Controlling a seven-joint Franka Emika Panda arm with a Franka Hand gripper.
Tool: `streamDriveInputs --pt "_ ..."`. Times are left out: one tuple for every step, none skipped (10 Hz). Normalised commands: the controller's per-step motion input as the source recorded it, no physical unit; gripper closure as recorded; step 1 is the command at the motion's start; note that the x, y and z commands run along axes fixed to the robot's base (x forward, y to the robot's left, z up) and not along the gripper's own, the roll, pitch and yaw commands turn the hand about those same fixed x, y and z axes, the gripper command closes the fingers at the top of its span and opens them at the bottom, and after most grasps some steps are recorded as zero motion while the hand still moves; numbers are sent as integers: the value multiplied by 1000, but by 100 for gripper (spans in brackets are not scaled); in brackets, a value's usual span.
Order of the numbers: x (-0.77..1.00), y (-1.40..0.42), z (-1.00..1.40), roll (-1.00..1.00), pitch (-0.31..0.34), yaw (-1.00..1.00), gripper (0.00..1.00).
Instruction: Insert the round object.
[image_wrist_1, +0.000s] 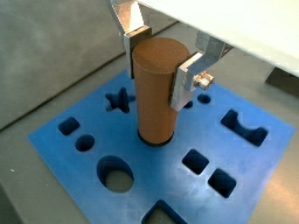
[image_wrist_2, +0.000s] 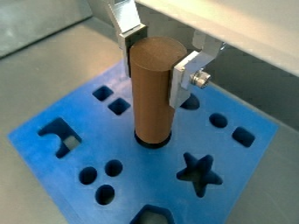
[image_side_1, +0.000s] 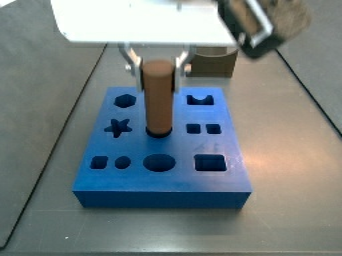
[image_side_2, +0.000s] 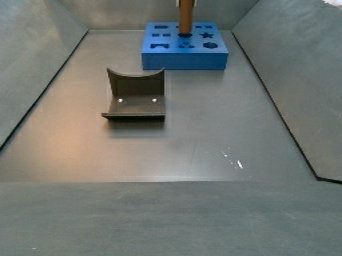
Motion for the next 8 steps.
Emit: streamDriveInputs --pt "0 0 -397 0 -9 -11 100" --pt "0 0 -411 0 -4 0 100" --pt "0 0 -503 0 -43 0 100" --pt "11 0 -591 0 -74 0 100" --pt "20 0 -489 0 -61 0 100" --pt "14 0 -366 0 -33 0 100" --pt "0 0 -280 0 -19 0 100" --pt "0 66 0 -50 -13 0 100"
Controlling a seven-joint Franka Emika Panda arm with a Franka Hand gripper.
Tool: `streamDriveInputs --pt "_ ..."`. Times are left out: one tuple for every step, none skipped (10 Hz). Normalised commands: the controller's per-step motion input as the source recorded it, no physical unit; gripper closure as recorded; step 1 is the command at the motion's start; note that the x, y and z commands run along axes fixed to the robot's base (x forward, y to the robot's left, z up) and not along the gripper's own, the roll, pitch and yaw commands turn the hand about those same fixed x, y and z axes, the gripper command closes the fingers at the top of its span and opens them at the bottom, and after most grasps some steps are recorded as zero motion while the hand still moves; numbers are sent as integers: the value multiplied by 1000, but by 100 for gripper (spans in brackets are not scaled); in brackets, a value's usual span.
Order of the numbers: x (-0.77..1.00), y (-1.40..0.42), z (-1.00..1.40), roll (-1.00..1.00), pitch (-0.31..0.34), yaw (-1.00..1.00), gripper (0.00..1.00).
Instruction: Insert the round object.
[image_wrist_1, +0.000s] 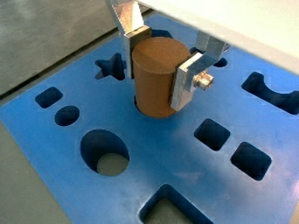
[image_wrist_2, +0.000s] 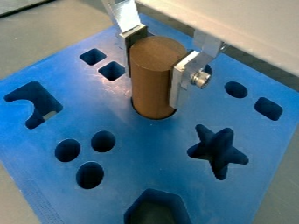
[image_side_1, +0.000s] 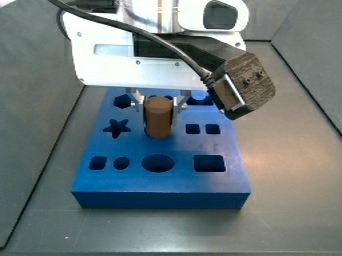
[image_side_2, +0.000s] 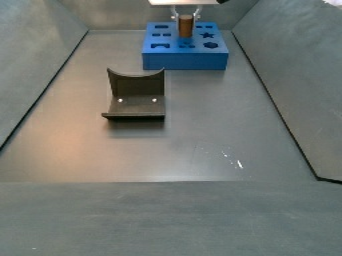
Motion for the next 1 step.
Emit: streamDriveInputs --pt "0 0 0 0 0 0 100"
